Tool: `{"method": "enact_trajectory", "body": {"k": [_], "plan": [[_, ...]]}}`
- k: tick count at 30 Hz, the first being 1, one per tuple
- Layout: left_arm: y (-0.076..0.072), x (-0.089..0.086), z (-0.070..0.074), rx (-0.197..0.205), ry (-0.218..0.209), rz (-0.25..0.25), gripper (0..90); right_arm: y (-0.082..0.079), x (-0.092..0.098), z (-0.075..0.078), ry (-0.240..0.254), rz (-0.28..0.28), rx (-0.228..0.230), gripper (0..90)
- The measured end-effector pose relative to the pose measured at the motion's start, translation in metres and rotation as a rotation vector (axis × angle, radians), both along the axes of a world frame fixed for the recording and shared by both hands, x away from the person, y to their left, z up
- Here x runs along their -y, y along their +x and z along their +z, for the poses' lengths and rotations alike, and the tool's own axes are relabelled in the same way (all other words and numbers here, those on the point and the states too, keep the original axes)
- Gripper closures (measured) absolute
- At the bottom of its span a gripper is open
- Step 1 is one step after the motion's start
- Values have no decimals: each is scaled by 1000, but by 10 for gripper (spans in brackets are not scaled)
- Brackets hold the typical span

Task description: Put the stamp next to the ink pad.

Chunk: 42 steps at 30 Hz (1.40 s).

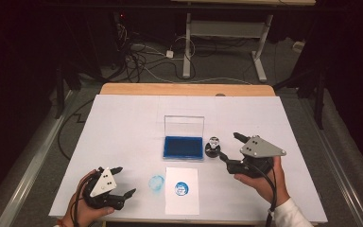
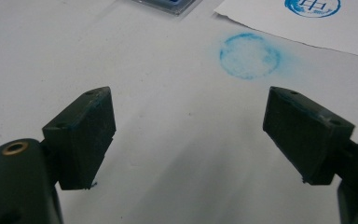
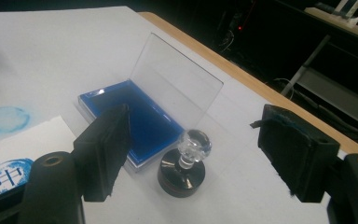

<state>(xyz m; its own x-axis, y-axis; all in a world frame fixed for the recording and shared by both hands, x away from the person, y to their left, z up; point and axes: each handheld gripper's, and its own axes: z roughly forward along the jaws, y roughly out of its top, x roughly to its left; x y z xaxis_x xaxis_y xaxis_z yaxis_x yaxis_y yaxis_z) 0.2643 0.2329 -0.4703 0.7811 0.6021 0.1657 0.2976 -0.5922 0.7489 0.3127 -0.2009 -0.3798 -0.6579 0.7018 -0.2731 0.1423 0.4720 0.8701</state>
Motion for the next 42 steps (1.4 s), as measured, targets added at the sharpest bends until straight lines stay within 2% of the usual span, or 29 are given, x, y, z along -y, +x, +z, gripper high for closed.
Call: {"method": "enact_trajectory", "body": {"k": [9,16,25,29,32,35,39,42], "plan": [[0,1,-1,-4,3,-1,166,-11,8,-5,-4,12,14,255],[0,0,0,4,2,6,166,-17,14,-12,-7,-11,13,256],[0,-1,2,15,-3,13,166,-24,23,-25,-13,4,9,238],[0,-1,3,21,-8,18,166,-27,26,-33,-35,1,3,238],[1,-1,4,22,-12,20,166,-30,30,-37,-25,3,4,237],[1,-1,4,26,-17,19,166,-33,35,-42,-27,-15,-1,233],[2,-1,7,39,-23,33,166,-37,45,-49,-1,-39,-17,233],[1,-1,8,46,-25,40,166,-43,53,-59,15,-81,-42,231]]}}
